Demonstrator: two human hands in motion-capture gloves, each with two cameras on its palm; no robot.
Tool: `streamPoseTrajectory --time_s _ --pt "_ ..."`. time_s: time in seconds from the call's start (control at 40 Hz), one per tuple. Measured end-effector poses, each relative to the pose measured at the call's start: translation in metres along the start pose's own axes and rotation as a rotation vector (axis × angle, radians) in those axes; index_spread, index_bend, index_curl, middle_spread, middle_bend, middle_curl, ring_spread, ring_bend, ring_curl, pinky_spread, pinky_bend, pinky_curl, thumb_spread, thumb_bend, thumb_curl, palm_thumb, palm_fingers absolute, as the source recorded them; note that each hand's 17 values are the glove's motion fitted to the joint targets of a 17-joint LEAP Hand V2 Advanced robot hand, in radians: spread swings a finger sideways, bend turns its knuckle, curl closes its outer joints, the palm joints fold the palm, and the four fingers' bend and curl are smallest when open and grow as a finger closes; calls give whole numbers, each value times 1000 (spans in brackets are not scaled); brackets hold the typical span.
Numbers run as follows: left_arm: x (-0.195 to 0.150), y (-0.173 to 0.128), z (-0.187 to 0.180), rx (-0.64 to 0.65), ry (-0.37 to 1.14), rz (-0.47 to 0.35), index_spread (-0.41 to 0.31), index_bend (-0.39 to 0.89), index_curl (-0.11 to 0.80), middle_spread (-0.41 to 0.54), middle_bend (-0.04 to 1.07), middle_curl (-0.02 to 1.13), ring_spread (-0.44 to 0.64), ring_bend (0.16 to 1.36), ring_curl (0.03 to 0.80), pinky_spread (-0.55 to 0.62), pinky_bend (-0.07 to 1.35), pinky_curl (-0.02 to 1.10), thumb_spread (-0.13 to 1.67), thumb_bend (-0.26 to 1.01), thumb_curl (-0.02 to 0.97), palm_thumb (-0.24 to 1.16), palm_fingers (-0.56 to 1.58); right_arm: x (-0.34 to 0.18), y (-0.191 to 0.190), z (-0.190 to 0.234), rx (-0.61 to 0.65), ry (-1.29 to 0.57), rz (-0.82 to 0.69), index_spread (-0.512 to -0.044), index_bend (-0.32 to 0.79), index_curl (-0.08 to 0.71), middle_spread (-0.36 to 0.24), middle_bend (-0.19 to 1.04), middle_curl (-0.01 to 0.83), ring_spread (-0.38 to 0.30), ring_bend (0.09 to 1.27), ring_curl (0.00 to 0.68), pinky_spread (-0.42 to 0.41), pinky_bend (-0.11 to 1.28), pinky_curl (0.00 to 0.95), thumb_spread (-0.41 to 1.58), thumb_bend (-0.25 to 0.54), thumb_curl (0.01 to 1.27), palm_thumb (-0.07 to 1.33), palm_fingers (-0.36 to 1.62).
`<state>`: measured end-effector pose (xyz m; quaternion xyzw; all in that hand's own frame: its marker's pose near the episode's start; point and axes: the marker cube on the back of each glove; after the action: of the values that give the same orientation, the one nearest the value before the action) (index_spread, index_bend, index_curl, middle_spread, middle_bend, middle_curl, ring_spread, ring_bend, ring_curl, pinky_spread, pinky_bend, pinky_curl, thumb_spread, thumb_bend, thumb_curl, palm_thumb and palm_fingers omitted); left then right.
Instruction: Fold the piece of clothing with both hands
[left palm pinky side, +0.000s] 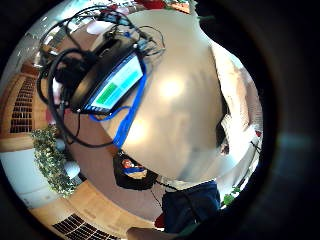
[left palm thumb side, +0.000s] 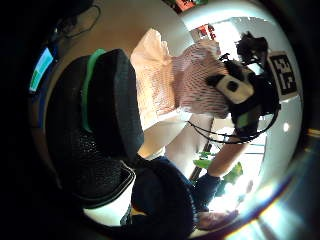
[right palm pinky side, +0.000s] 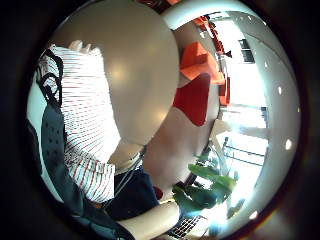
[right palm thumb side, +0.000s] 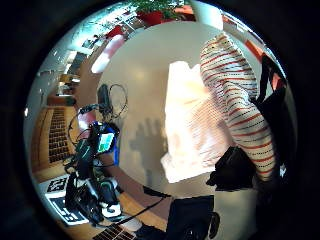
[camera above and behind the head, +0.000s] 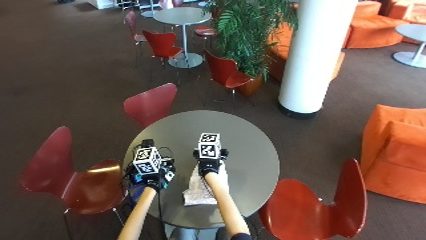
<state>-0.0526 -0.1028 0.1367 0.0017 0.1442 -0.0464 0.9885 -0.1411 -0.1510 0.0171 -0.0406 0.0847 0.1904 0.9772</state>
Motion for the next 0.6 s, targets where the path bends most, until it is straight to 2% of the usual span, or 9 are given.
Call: streamPoseTrajectory --time_s 0.1,0.2,0.25,0.275,0.35,0.425,0.475,0.5,0.6 --pt "-18 7 -4 17 -12 -35 -86 194 436 68 153 276 252 441 291 225 261 342 1385 3 253 181 353 -36 2 32 -99 -53 -100 -271 263 520 -227 432 553 -262 624 500 -364 562 423 179 -32 780 1001 1333" --pt "-34 11 -5 15 -8 -55 -83 193 437 67 148 274 252 442 291 220 261 344 1399 -1 254 188 362 -59 32 35 -173 -147 -255 -269 143 492 -225 408 545 -261 662 504 -374 598 427 246 -48 769 977 1281" --pt "-39 13 -8 17 -9 -66 -84 190 437 67 149 274 251 439 290 219 261 345 1405 -2 254 191 361 -67 36 39 -189 -193 -285 -270 151 487 -226 412 546 -261 663 503 -373 592 424 257 -41 767 976 1295" --pt "-41 15 -9 17 -7 -71 -82 191 437 66 152 275 250 442 292 218 257 344 1406 -3 254 191 367 -69 38 40 -204 -213 -281 -262 99 467 -209 365 528 -261 653 496 -371 610 424 352 -55 753 943 1185" --pt "-46 19 -14 20 3 -77 -81 190 437 66 151 274 250 441 292 217 254 345 1411 -5 254 193 368 -72 43 36 -220 -281 -245 -247 61 427 -192 314 511 -251 625 484 -353 661 428 504 -38 729 923 1129" --pt "-49 20 -18 26 4 -87 -80 189 437 65 150 274 249 440 293 216 252 346 1418 -5 254 196 369 -72 44 23 -167 -344 -251 -243 25 384 -173 296 504 -224 592 470 -317 682 429 660 -35 696 884 1058" --pt "-51 19 -20 29 -5 -102 -80 188 436 65 149 274 249 438 293 215 254 346 1420 -5 254 196 371 -70 42 16 -152 -352 -254 -282 3 360 -143 292 503 -169 541 468 -200 655 441 757 -51 665 825 779" --pt "-51 18 -22 30 -12 -110 -80 188 436 65 149 273 249 438 293 215 254 346 1421 -5 254 196 371 -68 40 14 -155 -350 -258 -289 12 358 -137 302 508 -158 545 478 -177 662 454 789 -51 653 809 754" --pt "-49 15 -35 46 -37 -115 -79 181 435 65 151 273 249 438 294 215 255 347 1424 -8 254 191 368 -56 24 4 -168 -322 -308 -353 44 319 -46 108 441 16 479 459 24 778 478 916 -76 586 672 354"
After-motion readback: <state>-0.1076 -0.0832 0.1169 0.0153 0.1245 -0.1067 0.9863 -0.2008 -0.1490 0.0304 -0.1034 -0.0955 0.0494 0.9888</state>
